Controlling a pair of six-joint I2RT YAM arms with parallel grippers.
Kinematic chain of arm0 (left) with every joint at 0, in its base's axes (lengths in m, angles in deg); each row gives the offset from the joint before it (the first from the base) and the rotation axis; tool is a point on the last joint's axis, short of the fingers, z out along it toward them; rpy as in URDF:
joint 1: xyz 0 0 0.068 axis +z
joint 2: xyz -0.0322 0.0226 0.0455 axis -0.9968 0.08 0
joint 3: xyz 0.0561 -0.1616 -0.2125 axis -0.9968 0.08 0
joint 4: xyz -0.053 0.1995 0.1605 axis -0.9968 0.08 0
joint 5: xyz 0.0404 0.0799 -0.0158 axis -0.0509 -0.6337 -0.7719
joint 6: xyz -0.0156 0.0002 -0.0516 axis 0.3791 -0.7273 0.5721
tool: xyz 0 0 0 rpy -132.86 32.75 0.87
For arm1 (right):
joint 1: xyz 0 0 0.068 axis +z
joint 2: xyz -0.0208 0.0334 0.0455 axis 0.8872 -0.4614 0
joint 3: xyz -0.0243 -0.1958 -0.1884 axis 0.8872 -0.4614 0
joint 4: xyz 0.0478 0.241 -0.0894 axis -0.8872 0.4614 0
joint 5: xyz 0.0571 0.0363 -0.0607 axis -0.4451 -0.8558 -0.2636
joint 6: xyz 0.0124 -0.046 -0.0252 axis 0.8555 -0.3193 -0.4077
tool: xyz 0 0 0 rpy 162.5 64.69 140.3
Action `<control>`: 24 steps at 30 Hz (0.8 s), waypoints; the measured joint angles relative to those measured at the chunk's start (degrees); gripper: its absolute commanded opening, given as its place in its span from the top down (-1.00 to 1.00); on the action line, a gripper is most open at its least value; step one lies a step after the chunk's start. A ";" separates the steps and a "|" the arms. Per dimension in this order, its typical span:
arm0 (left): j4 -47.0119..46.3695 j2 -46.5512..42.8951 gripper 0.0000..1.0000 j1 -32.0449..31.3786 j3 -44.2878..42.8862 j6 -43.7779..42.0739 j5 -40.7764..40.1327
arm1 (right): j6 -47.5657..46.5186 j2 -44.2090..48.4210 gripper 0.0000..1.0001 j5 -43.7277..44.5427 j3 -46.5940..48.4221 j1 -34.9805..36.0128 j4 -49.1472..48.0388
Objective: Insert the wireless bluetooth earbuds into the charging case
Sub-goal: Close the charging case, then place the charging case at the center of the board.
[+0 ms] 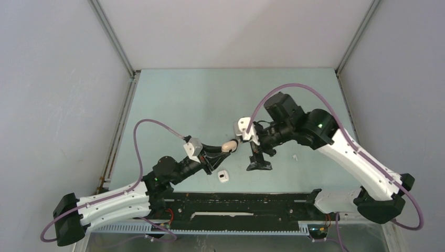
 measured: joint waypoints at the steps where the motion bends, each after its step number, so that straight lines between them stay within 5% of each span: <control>1: 0.02 0.04 1.00 -0.02 0.00 0.04 -0.81 | 0.31 0.96 -0.99 -0.39 0.00 -1.14 0.13; 7: 4.59 5.05 1.00 1.25 -2.80 3.28 -8.79 | 3.50 3.89 -0.88 -6.32 -1.22 -20.55 -0.79; 13: 16.52 16.65 1.00 9.77 -11.30 16.44 -14.67 | 6.21 2.21 -0.65 -12.59 -11.21 -37.13 -3.56; 18: 22.03 24.33 0.98 17.29 -13.11 25.24 -11.69 | 9.60 3.41 -0.67 -13.75 -21.86 -40.17 -7.72; 24: 24.63 33.14 0.72 19.19 -13.86 29.83 -3.72 | 13.51 9.77 -0.67 -12.15 -29.49 -40.28 -13.22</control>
